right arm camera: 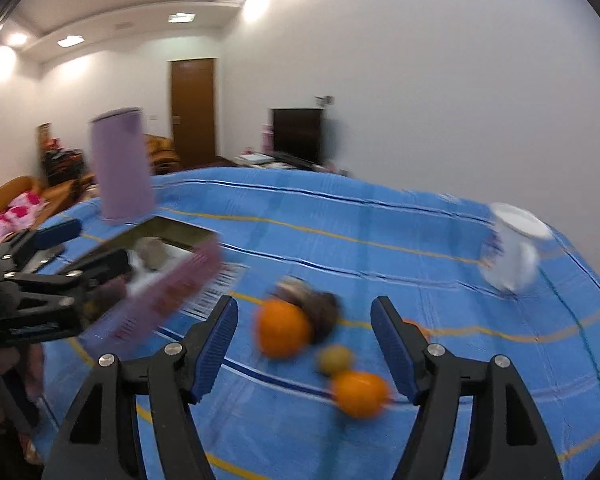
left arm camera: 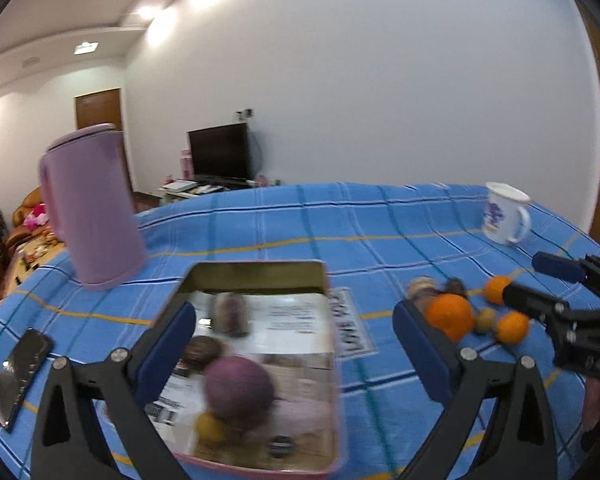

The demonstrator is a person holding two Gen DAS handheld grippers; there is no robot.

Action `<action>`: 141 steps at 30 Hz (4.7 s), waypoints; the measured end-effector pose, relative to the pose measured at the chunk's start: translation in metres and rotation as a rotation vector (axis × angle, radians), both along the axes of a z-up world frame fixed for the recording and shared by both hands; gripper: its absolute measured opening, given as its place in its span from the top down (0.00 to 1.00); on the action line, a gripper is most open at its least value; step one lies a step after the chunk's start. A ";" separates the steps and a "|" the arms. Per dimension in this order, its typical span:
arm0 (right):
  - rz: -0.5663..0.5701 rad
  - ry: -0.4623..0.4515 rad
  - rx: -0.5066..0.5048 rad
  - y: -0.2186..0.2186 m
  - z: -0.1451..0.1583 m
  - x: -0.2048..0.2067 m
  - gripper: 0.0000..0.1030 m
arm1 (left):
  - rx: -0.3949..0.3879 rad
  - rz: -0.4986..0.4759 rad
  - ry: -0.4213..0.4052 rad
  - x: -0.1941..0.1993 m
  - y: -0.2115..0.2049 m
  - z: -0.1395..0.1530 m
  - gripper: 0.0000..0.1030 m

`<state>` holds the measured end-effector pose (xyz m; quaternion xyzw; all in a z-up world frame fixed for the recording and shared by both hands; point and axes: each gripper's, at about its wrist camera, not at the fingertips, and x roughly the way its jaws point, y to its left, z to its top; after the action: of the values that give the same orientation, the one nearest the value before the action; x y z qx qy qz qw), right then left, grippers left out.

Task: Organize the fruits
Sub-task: 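Move the left tool to the large orange while the right tool reaches a small orange, then close the left tool on the large orange while the right tool closes on the small orange, then lift both held oranges and carry them toward the pink tin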

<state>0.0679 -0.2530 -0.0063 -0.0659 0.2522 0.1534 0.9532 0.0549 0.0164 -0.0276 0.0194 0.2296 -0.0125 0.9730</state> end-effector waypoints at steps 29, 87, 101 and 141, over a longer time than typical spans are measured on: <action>0.024 0.272 -0.032 -0.025 -0.041 0.031 0.59 | 0.011 -0.152 0.162 0.034 -0.071 -0.021 0.02; 0.001 0.038 0.057 -0.039 -0.011 0.006 0.59 | -0.058 -0.294 0.135 0.038 -0.097 -0.018 0.53; 0.019 -0.022 0.062 -0.039 -0.007 -0.004 0.59 | -0.048 -0.271 0.078 0.029 -0.094 -0.013 0.53; 0.058 -0.172 0.089 -0.042 0.002 -0.027 0.59 | -0.069 -0.234 -0.056 0.007 -0.083 -0.003 0.53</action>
<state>0.0404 -0.2951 -0.0045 -0.0437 0.1602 0.1857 0.9685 0.0623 -0.0669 -0.0307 0.0127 0.1979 -0.1332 0.9710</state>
